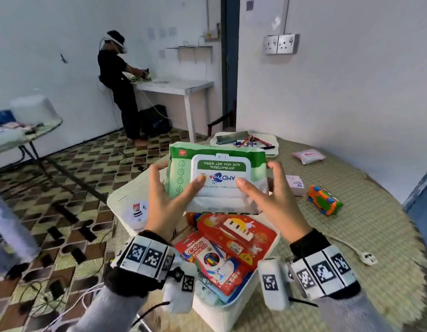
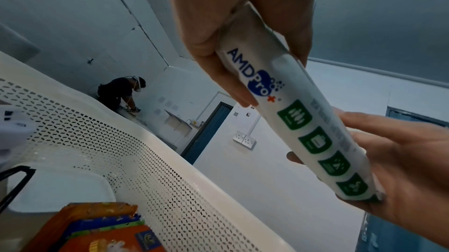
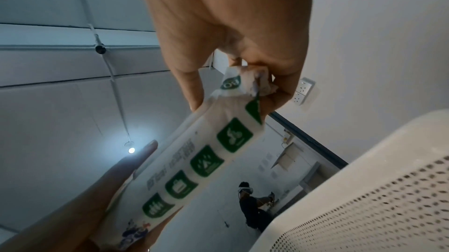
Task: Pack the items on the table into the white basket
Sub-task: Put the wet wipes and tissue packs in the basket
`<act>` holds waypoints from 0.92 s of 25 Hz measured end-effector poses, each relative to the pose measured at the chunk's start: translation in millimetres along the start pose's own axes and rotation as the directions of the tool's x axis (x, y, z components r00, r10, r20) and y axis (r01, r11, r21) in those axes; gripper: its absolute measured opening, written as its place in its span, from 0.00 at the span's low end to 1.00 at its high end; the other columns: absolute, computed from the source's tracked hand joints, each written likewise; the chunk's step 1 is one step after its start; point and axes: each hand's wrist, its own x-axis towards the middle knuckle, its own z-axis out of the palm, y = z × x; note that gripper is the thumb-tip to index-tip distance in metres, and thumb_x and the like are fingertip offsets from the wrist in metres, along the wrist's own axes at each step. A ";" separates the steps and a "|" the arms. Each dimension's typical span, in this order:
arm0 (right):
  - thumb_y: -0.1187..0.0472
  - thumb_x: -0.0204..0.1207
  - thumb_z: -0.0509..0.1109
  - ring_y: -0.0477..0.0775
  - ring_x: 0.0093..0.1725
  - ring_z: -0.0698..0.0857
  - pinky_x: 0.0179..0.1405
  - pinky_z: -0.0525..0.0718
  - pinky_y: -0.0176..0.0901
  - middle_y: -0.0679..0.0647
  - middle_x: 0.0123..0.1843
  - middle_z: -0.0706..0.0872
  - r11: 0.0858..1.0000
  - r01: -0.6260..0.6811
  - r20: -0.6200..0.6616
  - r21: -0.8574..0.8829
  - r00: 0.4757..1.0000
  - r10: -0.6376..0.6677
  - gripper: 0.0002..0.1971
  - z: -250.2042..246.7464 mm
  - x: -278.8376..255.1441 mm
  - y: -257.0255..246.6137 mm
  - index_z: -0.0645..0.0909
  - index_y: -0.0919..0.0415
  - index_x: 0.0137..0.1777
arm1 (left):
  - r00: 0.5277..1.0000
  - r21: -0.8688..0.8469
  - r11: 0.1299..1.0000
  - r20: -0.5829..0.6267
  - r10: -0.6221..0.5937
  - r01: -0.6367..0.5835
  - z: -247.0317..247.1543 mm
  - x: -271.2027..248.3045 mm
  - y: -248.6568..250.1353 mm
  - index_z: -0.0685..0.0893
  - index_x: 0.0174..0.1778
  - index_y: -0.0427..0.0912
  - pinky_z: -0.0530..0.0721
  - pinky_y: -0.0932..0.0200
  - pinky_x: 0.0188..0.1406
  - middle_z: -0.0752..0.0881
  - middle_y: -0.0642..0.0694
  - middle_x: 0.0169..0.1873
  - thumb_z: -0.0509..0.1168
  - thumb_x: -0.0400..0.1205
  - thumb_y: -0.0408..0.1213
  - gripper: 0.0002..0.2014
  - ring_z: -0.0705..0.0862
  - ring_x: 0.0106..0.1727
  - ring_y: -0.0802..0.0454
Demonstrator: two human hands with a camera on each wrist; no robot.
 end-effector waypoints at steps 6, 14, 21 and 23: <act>0.44 0.67 0.78 0.43 0.68 0.67 0.67 0.68 0.39 0.48 0.70 0.68 0.917 0.142 -0.019 -0.374 0.987 -0.161 0.40 16.3 24.5 -3.0 0.59 0.47 0.73 | 0.996 0.077 0.996 0.078 0.047 -0.053 -17.7 28.4 -4.6 0.70 0.59 0.46 0.90 0.51 0.35 0.88 0.41 0.48 0.76 0.68 0.33 0.27 0.90 0.43 0.49; 0.51 0.68 0.78 0.26 0.57 0.80 0.55 0.84 0.31 0.32 0.62 0.77 0.979 0.127 0.379 -0.160 0.923 -0.058 0.34 16.0 66.4 -12.8 0.66 0.46 0.72 | 0.901 0.269 0.955 0.434 -0.008 -0.121 -20.5 67.5 1.4 0.75 0.60 0.45 0.90 0.57 0.38 0.85 0.49 0.52 0.79 0.64 0.29 0.30 0.88 0.51 0.53; 0.52 0.69 0.77 0.49 0.59 0.86 0.56 0.87 0.57 0.54 0.64 0.83 0.986 0.101 0.094 0.131 0.989 -0.114 0.32 23.0 65.1 -3.8 0.69 0.54 0.71 | 0.990 0.114 0.992 0.138 0.036 -0.052 -3.4 72.5 -12.1 0.67 0.67 0.53 0.87 0.63 0.43 0.81 0.46 0.58 0.77 0.65 0.36 0.37 0.87 0.55 0.57; 0.56 0.71 0.77 0.52 0.59 0.87 0.55 0.87 0.59 0.56 0.63 0.83 0.981 0.108 -0.015 0.164 0.994 -0.107 0.30 26.3 69.5 -0.9 0.69 0.56 0.70 | 0.983 0.069 0.996 0.170 -0.071 0.060 1.7 68.4 -23.8 0.63 0.70 0.56 0.89 0.54 0.42 0.83 0.44 0.58 0.77 0.64 0.39 0.41 0.88 0.54 0.50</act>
